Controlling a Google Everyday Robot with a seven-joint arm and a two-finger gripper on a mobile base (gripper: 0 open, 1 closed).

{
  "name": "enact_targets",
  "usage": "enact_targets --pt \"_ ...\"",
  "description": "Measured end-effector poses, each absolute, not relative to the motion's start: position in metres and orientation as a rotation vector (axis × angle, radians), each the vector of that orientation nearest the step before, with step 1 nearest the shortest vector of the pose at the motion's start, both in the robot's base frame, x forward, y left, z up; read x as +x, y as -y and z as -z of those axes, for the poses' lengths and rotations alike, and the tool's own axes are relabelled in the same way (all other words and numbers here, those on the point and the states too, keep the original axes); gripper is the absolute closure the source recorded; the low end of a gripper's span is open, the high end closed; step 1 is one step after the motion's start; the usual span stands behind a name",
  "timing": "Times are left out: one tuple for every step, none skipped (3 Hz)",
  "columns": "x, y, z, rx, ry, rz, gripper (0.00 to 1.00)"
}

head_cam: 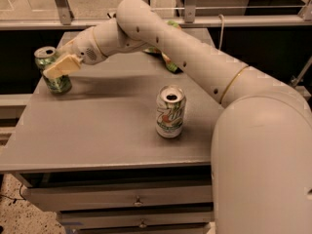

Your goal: Pick green can

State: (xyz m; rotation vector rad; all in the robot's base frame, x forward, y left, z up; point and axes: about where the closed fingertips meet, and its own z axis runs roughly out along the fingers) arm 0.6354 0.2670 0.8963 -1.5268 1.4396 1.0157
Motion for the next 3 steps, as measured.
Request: enact_targets --pt "0.633 -0.265 -0.894 -1.486 -1.457 -1.032 0.64" --pt "0.634 -0.256 -0.894 -1.433 -1.473 -1.039 0.87" --pt "0.632 -0.236 -0.904 -1.354 -1.474 -1.041 1.0"
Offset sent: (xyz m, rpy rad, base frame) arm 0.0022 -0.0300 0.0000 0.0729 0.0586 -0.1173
